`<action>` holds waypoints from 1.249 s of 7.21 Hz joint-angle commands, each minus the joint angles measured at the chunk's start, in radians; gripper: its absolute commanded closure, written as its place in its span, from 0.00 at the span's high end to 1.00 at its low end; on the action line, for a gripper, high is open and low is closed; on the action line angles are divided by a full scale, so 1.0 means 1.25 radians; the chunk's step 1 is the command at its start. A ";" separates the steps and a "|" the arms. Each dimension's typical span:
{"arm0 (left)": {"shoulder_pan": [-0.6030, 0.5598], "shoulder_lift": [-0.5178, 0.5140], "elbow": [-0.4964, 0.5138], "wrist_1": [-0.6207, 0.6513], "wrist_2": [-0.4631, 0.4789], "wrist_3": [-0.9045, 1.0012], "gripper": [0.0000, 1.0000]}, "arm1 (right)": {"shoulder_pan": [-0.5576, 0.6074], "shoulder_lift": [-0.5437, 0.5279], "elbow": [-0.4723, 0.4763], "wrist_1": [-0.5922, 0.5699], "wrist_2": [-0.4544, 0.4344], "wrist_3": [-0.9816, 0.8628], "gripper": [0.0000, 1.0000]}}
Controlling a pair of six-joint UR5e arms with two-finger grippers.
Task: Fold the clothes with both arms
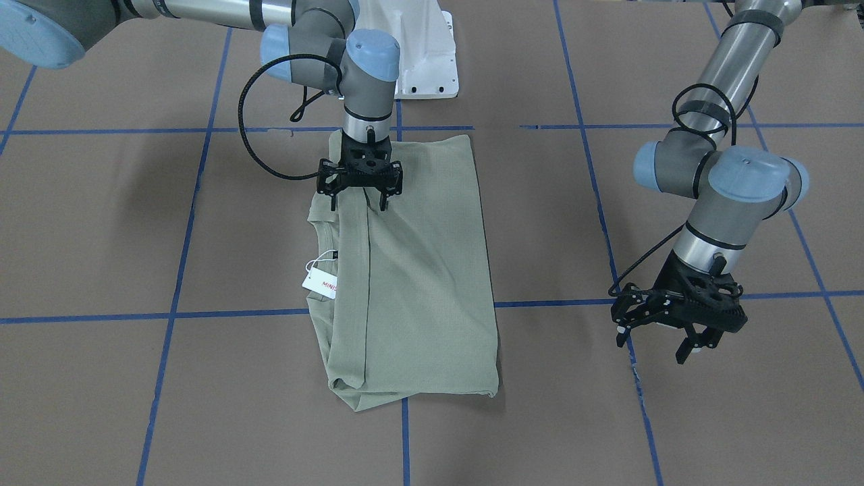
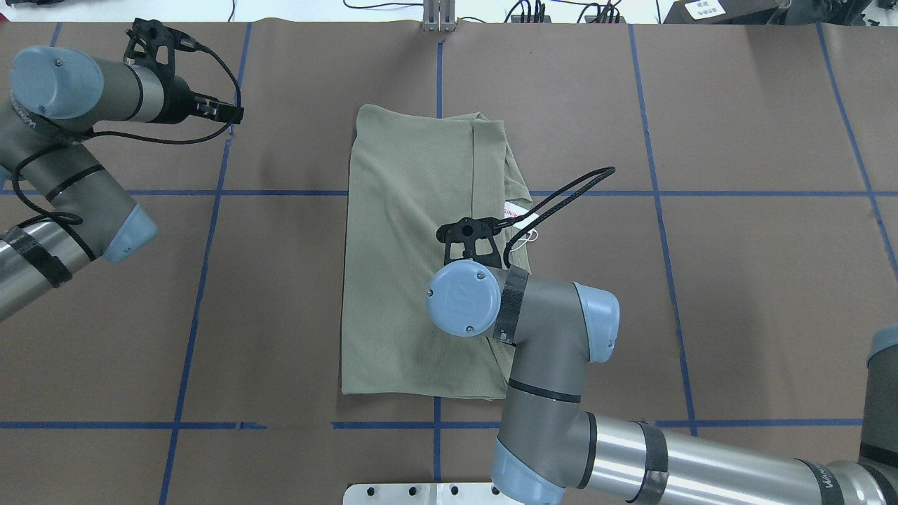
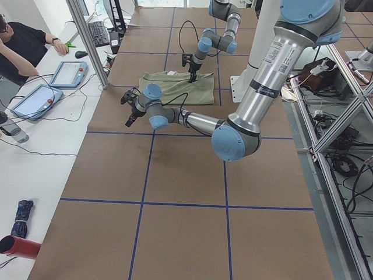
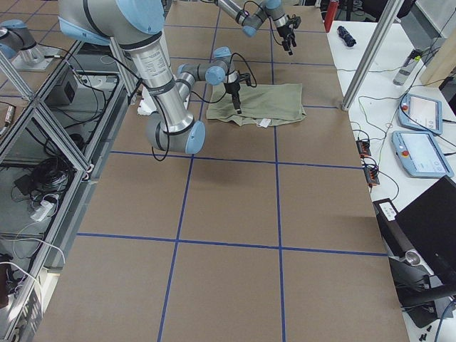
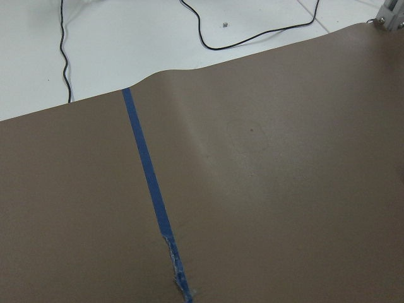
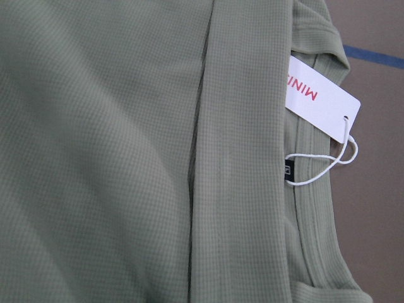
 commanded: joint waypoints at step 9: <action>0.009 0.000 0.002 -0.006 0.000 -0.001 1.00 | 0.047 -0.199 0.186 -0.114 -0.021 -0.178 0.94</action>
